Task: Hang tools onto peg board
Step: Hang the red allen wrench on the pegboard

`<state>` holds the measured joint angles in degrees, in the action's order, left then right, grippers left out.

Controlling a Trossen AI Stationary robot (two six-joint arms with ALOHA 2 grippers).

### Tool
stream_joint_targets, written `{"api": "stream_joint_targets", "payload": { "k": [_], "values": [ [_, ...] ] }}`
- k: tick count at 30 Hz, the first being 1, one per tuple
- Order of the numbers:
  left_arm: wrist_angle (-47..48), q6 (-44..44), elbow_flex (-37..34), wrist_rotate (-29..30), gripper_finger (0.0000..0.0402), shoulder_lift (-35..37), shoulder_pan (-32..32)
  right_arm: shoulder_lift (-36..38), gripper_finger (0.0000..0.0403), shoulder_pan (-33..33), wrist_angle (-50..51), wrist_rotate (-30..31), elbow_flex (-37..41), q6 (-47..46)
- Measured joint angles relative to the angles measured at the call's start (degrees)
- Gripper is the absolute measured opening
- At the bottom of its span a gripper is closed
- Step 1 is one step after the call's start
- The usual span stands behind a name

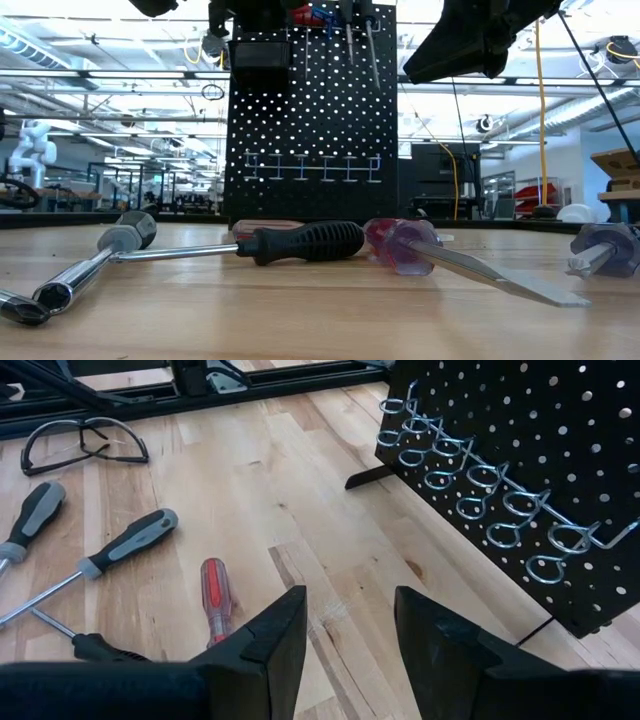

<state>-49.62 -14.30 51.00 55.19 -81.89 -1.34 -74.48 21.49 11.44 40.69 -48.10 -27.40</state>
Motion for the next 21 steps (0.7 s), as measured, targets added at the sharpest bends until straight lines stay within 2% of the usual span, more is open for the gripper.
{"api": "stream_joint_targets", "payload": {
  "k": [6,14,21],
  "values": [
    [2.72,1.84,0.00,-0.19,0.0010,-0.02,0.05,0.00,0.0144,0.01,0.01,0.00,0.00,0.02],
    [1.28,-2.00,0.00,-0.32,0.0004,-0.02,2.40,0.00,0.0144,0.01,0.00,0.00,0.00,1.40],
    [-10.67,-15.97,0.00,-0.62,0.0003,0.15,5.05,0.00,0.0144,0.01,-1.00,0.40,0.00,6.91]
  ]
}}
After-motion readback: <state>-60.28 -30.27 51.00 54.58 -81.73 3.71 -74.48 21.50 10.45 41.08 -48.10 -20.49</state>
